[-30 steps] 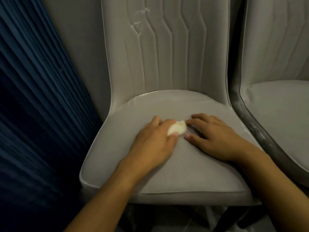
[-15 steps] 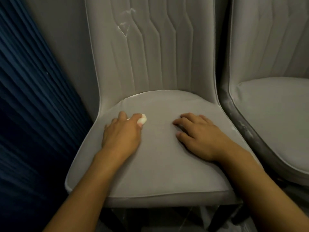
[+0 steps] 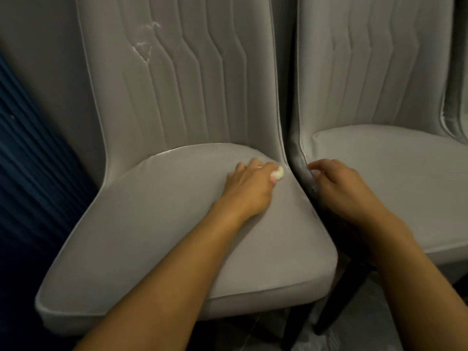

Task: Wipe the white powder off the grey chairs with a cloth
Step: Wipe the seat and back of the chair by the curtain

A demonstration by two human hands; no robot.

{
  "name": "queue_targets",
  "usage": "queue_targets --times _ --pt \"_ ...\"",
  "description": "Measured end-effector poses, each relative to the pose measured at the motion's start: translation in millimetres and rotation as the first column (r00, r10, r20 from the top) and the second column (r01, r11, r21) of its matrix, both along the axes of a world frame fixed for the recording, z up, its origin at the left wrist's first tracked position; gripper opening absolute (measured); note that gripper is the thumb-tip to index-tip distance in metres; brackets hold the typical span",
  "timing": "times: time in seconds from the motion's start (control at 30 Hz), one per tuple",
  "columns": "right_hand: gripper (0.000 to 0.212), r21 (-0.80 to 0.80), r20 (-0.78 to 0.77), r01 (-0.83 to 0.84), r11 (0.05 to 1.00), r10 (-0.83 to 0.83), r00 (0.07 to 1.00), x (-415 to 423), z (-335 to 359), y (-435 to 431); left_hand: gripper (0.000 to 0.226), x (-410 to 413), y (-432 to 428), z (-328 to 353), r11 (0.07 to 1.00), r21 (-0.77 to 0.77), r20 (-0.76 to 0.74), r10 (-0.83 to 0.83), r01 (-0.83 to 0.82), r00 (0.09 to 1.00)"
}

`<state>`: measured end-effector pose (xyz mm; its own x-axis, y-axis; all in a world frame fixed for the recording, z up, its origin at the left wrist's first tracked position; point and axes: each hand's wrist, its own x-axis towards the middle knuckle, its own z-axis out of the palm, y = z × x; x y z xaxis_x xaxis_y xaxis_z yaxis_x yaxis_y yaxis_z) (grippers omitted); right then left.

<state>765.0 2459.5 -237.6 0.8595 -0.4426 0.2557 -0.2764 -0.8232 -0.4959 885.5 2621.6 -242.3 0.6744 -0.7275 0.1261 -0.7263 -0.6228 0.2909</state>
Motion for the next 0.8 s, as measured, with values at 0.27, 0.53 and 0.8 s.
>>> queue_targets --times 0.27,0.53,0.8 --pt "0.047 -0.180 -0.118 -0.022 0.983 0.000 0.993 -17.2 7.7 -30.6 0.035 -53.3 16.7 3.1 0.898 -0.085 0.018 -0.431 0.431 0.902" --pt "0.040 -0.192 -0.142 0.032 0.981 -0.060 0.988 -18.1 -8.7 -34.1 0.034 23.0 0.7 4.3 0.998 -0.048 0.018 -0.044 0.045 0.999" --pt "0.039 -0.172 -0.173 0.058 0.983 -0.088 0.981 -14.6 -6.6 -32.2 0.033 -53.5 49.5 6.4 0.804 -0.078 0.014 -0.590 0.590 0.807"
